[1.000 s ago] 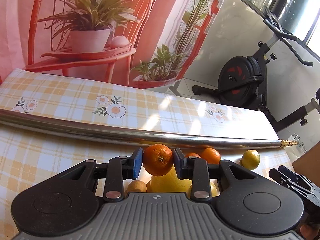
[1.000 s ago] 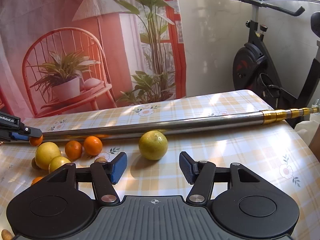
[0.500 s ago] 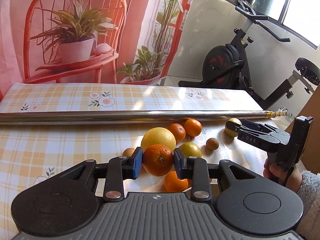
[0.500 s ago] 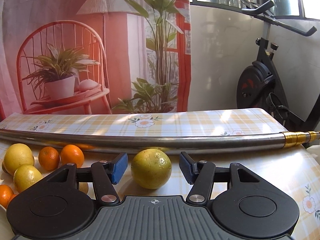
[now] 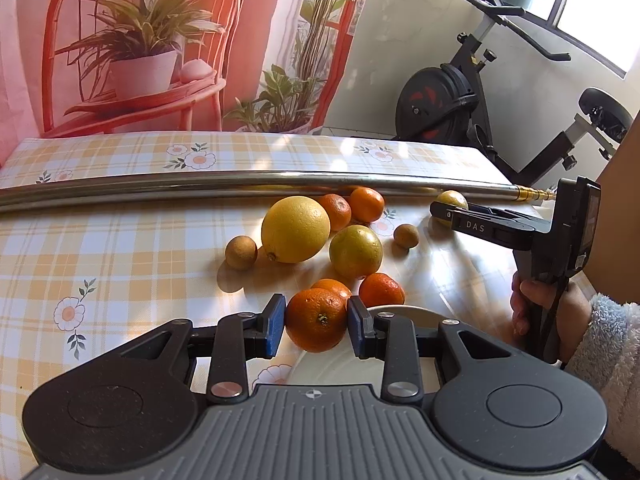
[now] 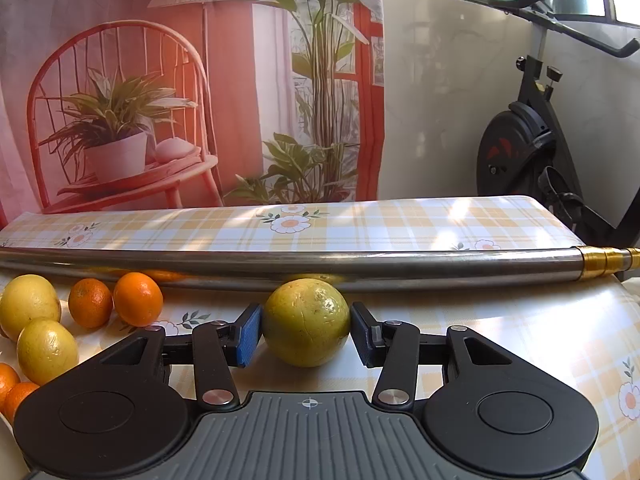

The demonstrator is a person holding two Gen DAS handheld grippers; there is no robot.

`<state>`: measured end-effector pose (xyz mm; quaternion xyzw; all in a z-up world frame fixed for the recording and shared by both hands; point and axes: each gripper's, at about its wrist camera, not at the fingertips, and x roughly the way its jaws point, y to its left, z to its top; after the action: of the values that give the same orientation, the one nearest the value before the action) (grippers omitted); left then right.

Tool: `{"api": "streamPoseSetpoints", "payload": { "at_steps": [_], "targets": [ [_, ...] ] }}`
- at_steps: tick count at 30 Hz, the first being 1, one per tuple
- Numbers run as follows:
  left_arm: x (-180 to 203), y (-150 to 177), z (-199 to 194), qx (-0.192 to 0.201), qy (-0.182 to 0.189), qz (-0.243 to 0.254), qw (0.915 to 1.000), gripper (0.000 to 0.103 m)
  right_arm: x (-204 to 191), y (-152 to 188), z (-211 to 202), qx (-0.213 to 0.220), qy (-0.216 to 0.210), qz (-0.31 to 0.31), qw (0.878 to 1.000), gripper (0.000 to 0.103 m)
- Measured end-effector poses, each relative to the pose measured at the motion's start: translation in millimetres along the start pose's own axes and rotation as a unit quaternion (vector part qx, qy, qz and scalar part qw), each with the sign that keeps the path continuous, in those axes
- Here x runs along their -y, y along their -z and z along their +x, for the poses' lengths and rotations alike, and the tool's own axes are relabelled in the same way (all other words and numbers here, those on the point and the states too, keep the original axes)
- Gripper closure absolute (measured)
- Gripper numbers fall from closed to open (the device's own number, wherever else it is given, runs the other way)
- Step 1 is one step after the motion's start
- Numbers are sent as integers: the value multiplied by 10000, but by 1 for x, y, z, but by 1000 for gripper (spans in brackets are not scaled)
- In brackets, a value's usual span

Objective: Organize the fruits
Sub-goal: 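Close the right tool on a yellow-green grapefruit while the left tool carries the tangerine, then lower the grapefruit onto the plate with the right tool while the left tool releases the tangerine there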

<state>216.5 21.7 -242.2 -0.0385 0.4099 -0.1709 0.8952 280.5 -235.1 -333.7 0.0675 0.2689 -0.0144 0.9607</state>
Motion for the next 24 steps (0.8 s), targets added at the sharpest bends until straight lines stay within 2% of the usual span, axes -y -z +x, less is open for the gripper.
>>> {"api": "streamPoseSetpoints", "payload": {
  "at_steps": [9, 13, 18, 22, 24],
  "targets": [
    [7, 8, -2, -136, 75, 241, 9996, 68, 8, 5, -11, 105, 19, 183, 9998, 59],
    [9, 18, -3, -258, 135, 289, 9992, 68, 9, 9, -22, 23, 5, 130, 9999, 60],
    [14, 32, -4, -433, 224, 392, 9980, 68, 11, 10, -53, -29, -311, 149, 9994, 59],
    [19, 36, -4, -466, 108, 508, 9976, 68, 12, 8, -81, -67, -566, 303, 9979, 59],
    [20, 37, -5, -465, 83, 545, 9974, 68, 9, 7, -93, -184, -823, 344, 9958, 59]
  ]
}}
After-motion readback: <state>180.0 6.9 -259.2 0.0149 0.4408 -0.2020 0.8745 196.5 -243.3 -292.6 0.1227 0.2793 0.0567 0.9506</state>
